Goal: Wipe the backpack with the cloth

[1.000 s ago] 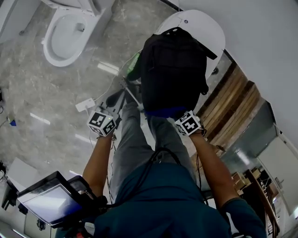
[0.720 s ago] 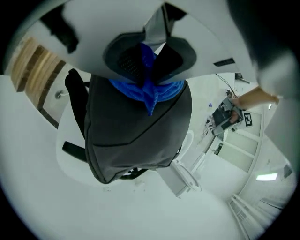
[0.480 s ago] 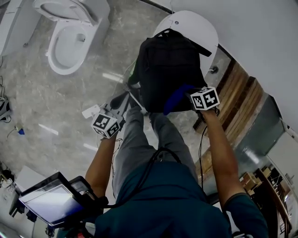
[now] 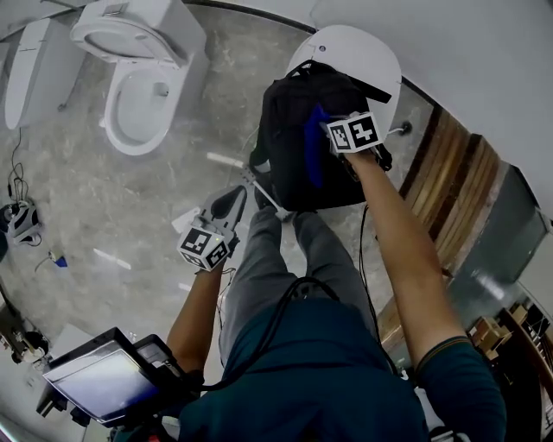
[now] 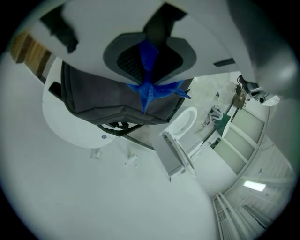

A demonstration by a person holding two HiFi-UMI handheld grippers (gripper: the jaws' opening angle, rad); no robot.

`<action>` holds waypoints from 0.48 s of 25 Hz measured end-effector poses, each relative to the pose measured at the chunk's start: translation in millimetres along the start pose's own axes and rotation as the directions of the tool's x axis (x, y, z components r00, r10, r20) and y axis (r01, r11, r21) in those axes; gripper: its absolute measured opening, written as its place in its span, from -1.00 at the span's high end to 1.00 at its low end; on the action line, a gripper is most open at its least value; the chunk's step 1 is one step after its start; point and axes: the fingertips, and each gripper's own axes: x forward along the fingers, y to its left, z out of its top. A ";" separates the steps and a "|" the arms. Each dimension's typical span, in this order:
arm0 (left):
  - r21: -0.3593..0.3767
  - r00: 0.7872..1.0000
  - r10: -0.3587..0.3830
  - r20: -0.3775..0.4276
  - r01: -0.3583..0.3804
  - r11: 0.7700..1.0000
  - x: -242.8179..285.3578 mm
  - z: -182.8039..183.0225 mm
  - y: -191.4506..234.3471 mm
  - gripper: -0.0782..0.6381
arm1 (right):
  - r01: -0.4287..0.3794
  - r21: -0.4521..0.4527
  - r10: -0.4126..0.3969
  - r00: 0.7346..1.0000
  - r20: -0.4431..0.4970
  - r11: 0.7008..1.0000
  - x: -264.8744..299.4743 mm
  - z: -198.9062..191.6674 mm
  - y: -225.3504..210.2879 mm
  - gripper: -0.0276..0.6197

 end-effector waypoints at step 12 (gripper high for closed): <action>0.070 0.991 -0.119 -0.055 0.123 0.990 -13.4 14.9 -30.9 0.77 | 0.043 0.677 -0.140 0.986 0.088 0.735 -72.7 -197.2 -36.4 0.76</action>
